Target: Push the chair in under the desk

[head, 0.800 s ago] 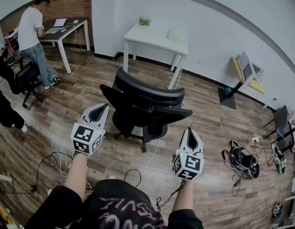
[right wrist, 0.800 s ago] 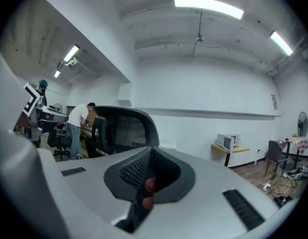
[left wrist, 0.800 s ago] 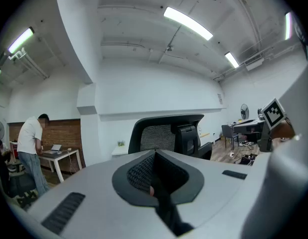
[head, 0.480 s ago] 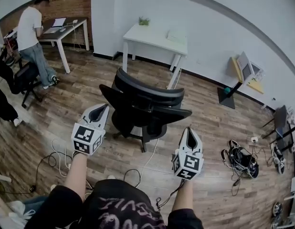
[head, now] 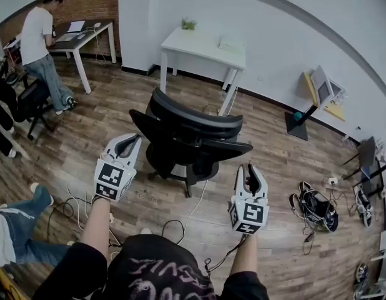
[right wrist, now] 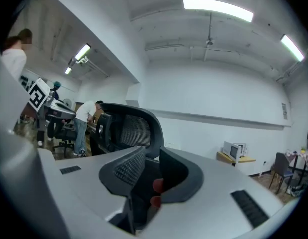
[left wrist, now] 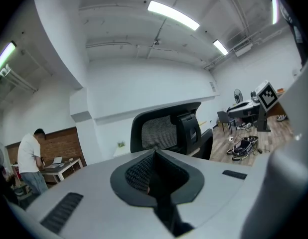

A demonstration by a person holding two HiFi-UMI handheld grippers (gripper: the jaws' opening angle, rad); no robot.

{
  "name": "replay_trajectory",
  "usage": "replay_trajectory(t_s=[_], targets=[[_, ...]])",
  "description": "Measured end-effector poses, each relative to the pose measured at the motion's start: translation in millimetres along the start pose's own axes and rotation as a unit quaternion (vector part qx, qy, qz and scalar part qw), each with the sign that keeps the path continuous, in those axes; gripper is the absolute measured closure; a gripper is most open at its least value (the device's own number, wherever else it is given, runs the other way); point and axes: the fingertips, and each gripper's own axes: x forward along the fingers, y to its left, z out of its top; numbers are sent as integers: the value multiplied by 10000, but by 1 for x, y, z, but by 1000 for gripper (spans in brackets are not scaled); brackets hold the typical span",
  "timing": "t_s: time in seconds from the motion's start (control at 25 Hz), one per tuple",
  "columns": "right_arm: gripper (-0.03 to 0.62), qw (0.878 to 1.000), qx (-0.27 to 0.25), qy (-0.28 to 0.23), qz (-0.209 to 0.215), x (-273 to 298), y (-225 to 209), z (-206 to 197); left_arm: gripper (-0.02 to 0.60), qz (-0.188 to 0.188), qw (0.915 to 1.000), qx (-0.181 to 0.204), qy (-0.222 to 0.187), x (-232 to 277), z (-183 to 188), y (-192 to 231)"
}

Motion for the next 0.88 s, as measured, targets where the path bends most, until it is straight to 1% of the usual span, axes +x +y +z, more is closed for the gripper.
replay_trajectory(t_s=[0.08, 0.24, 0.28, 0.36, 0.48, 0.64, 0.8, 0.88], targets=[[467, 9994, -312, 83, 132, 5, 2, -1, 565, -38, 9993, 346, 157, 5, -5, 2], [416, 9961, -757, 214, 395, 18, 7, -4, 563, -140, 9930, 1056, 519, 18, -16, 3], [402, 9951, -830, 251, 465, 21, 8, -5, 552, -174, 9914, 1157, 579, 22, -18, 4], [376, 9924, -1021, 341, 603, 28, 11, -8, 503, -270, 9888, 1304, 676, 28, -22, 4], [361, 9853, -1472, 513, 706, 38, 13, -15, 484, -414, 9821, 1635, 837, 37, -29, 2], [359, 9714, -2126, 725, 766, 50, 13, -24, 460, -572, 9705, 2100, 1037, 50, -38, 0], [356, 9493, -2852, 1009, 861, 63, 11, -34, 429, -730, 9535, 2618, 1300, 63, -48, 1], [349, 9387, -3117, 1124, 951, 68, 12, -39, 419, -787, 9466, 2801, 1390, 69, -51, 3]])
